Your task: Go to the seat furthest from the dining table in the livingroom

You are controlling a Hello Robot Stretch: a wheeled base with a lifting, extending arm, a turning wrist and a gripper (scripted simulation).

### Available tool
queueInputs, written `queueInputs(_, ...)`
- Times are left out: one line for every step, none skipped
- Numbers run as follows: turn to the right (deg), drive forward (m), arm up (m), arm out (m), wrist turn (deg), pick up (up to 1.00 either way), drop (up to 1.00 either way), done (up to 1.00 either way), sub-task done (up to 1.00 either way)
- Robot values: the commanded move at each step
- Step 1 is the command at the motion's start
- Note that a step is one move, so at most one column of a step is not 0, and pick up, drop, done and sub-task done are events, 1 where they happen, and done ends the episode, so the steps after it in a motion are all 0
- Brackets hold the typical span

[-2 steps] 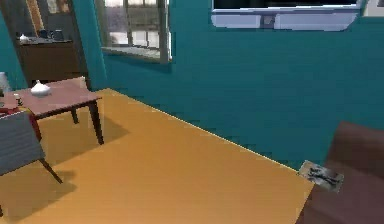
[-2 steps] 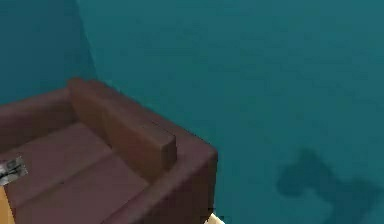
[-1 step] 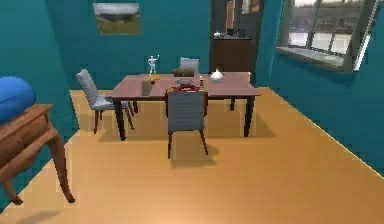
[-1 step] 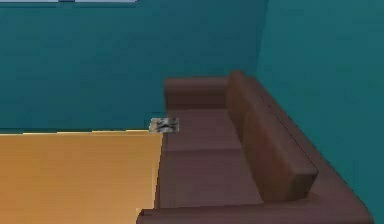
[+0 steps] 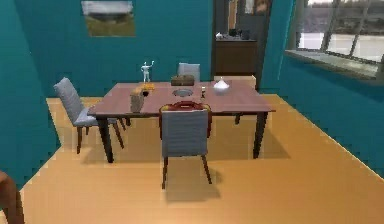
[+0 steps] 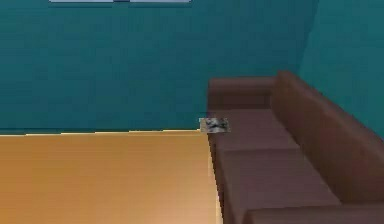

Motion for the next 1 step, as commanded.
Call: queueInputs(-30.0,0.00,0.00,0.00,0.0,0.00,0.00,0.00,0.00)
